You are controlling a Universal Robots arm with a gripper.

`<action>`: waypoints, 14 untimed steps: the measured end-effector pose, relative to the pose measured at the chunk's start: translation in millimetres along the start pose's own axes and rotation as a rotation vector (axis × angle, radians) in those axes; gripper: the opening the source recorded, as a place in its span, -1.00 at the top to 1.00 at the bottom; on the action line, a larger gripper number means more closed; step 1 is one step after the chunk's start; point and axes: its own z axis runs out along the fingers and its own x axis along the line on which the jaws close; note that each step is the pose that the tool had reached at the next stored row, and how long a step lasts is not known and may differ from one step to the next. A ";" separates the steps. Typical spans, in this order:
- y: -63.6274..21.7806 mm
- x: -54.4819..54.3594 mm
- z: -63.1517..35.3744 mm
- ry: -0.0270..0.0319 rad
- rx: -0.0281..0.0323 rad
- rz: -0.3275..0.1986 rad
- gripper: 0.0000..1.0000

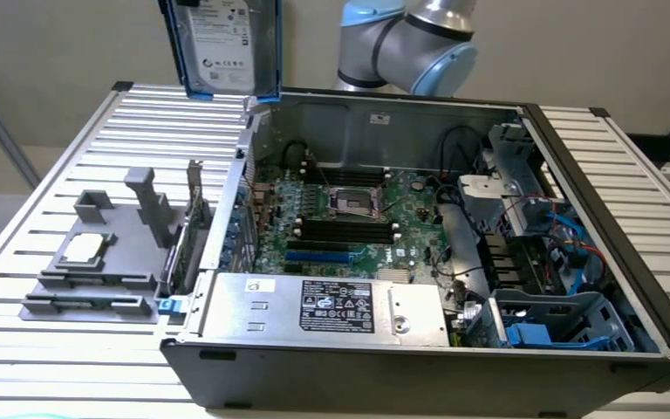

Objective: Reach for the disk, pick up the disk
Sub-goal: 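Pick up the disk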

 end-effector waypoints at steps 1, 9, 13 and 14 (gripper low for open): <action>-4.4 2.0 -0.6 -0.0002 -0.0001 0.000 0.35; -30.9 20.2 -3.7 -0.0035 0.0046 -0.001 0.35; -42.3 30.0 -5.1 -0.0043 0.0092 -0.001 0.35; -45.2 32.4 -5.5 -0.0043 0.0101 -0.001 0.35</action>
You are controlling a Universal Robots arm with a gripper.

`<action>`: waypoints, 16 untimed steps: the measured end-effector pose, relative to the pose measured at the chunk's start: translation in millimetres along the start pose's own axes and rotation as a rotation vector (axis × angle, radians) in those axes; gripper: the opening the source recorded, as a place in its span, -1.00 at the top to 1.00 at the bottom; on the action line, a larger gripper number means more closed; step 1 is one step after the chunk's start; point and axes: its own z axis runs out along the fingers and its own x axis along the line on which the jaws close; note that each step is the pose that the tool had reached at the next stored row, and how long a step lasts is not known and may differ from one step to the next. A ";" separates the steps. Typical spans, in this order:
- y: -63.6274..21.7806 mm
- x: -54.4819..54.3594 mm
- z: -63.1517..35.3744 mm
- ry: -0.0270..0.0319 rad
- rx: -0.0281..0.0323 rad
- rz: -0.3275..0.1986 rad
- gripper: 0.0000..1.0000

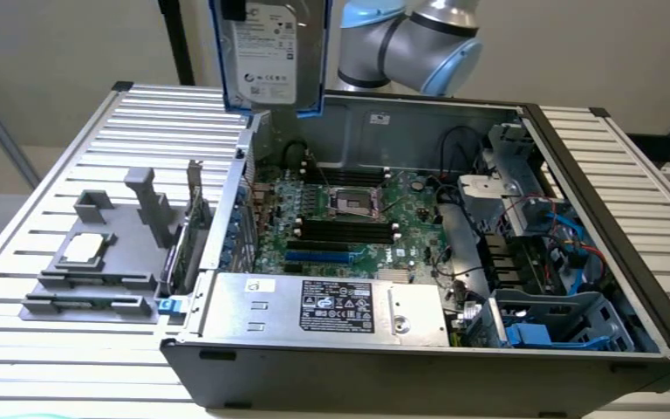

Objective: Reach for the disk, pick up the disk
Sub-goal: 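Pick up the disk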

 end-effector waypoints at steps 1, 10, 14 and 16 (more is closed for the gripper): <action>-2.9 2.4 -0.3 -0.0001 0.0008 0.000 0.35; -34.5 22.3 -2.7 -0.0004 0.0020 0.000 0.35; -47.4 32.1 -2.4 -0.0004 0.0024 0.000 0.35; -52.0 37.5 -1.7 -0.0003 0.0026 0.000 0.35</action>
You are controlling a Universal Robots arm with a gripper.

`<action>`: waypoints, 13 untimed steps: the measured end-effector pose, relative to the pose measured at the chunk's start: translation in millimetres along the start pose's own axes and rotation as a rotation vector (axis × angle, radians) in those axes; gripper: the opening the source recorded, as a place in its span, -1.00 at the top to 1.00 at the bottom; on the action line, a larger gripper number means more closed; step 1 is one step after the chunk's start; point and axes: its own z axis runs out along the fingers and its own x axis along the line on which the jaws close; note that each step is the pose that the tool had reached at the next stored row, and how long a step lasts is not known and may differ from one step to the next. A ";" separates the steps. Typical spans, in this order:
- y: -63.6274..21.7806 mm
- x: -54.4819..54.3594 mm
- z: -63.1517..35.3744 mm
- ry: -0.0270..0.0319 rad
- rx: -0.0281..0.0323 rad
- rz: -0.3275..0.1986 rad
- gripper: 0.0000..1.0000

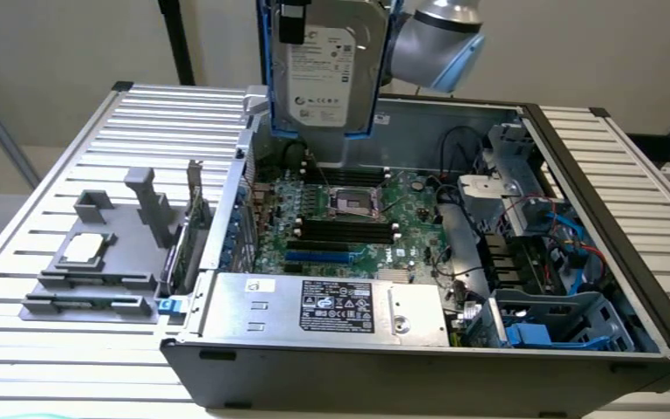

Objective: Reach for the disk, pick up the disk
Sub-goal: 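Pick up the disk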

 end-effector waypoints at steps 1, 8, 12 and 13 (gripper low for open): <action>-2.1 3.0 0.5 -0.0001 0.0003 0.000 0.35; -25.5 19.8 1.0 0.0000 0.0011 0.000 0.35; -43.5 26.8 -0.1 0.0000 0.0012 0.000 0.35; -47.8 28.5 -0.4 0.0000 0.0011 0.000 0.35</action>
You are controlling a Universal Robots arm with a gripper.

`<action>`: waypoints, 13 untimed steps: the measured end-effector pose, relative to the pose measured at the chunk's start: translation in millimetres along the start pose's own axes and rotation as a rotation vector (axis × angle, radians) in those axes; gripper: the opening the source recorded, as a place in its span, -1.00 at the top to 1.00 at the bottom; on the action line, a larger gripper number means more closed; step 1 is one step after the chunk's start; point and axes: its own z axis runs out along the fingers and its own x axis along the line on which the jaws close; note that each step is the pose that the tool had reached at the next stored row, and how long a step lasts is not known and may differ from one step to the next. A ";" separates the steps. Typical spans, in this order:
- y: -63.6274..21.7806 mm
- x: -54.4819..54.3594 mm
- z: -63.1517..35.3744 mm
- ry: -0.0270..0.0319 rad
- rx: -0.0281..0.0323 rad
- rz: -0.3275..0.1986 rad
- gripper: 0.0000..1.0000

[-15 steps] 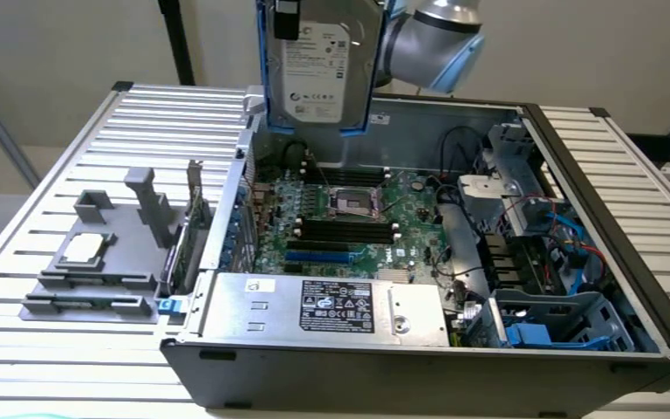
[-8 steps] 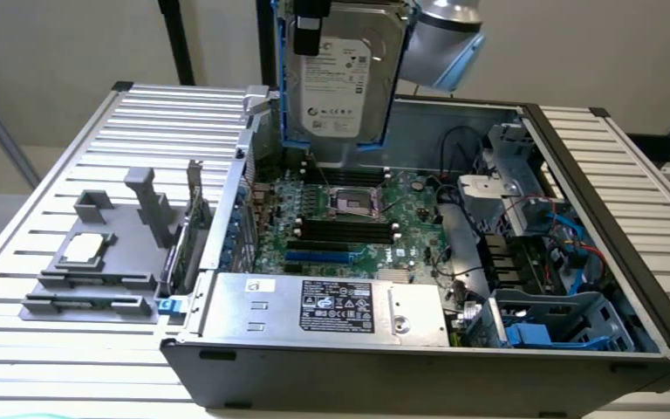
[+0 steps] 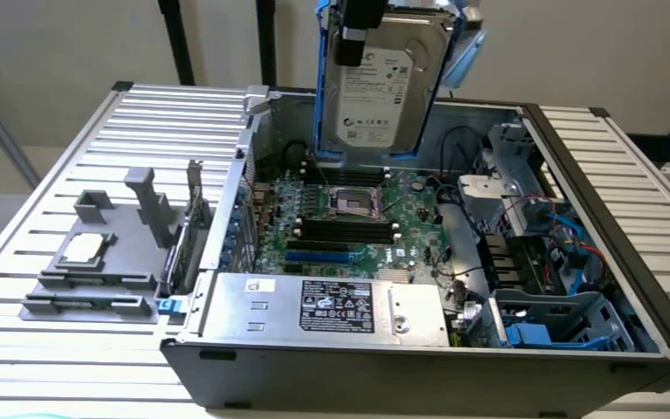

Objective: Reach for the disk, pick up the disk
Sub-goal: 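Pick up the disk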

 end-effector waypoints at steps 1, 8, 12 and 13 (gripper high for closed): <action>-4.7 1.9 -0.3 -0.0001 0.0000 0.000 0.35; -36.0 15.4 -2.9 -0.0001 0.0000 0.000 0.35; -51.9 24.2 -4.3 0.0000 -0.0001 0.000 0.35; -55.1 27.1 -4.7 0.0000 -0.0003 0.000 0.35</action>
